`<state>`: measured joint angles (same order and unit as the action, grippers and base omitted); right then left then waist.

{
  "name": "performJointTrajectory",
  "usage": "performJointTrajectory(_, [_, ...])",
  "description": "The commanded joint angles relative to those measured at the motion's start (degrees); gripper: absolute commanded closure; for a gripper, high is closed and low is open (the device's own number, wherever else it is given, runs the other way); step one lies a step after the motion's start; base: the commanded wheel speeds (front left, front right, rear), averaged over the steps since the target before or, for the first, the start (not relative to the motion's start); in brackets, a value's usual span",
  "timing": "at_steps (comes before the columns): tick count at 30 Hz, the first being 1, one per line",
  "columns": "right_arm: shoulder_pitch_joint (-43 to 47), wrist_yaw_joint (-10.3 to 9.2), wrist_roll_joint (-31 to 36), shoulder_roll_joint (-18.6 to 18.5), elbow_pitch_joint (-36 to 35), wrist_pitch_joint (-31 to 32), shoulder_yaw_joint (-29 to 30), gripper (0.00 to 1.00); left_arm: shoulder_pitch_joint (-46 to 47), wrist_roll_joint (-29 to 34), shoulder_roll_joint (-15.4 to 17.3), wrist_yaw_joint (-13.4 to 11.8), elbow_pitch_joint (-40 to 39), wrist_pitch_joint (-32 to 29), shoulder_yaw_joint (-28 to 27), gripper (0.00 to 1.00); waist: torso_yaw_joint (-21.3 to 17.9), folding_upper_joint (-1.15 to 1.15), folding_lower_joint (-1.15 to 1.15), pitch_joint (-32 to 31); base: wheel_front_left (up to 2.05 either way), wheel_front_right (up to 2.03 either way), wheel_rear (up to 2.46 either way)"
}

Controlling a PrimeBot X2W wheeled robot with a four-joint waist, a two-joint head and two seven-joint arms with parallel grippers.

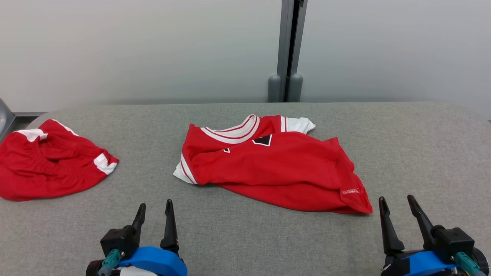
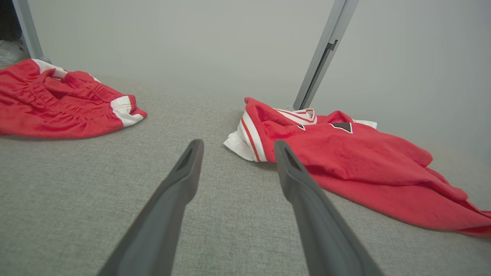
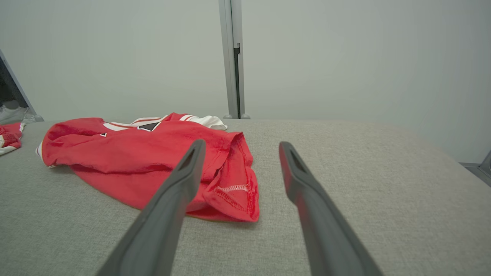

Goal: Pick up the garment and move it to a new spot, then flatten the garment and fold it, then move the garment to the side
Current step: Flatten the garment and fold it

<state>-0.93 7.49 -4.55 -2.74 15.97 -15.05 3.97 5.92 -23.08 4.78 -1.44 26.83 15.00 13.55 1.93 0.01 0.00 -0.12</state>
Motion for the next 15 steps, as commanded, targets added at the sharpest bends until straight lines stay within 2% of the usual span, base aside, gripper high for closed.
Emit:
performJointTrajectory(1, [0.01,0.01,0.46,-0.27,0.22,-0.20,-0.09,0.00,-0.03,0.49,-0.15,0.09,-0.21,0.27,-0.30,0.00,0.09,-0.01,0.00,0.13,0.00,0.00,0.00])
performJointTrajectory(11, [-2.07,0.01,0.00,-0.28,1.51,-0.20,-1.93,0.00,1.24,0.80,-0.29,-0.12,-0.81,0.27,-0.50,0.00,1.12,-0.01,0.00,1.90,0.00,0.00,0.00])
performJointTrajectory(15, [-4.84,0.01,0.79,-0.28,4.95,-0.20,-4.01,0.00,1.82,1.09,-0.34,-0.15,-1.20,0.27,-0.59,0.00,1.95,-0.01,0.00,3.45,0.00,0.00,0.00])
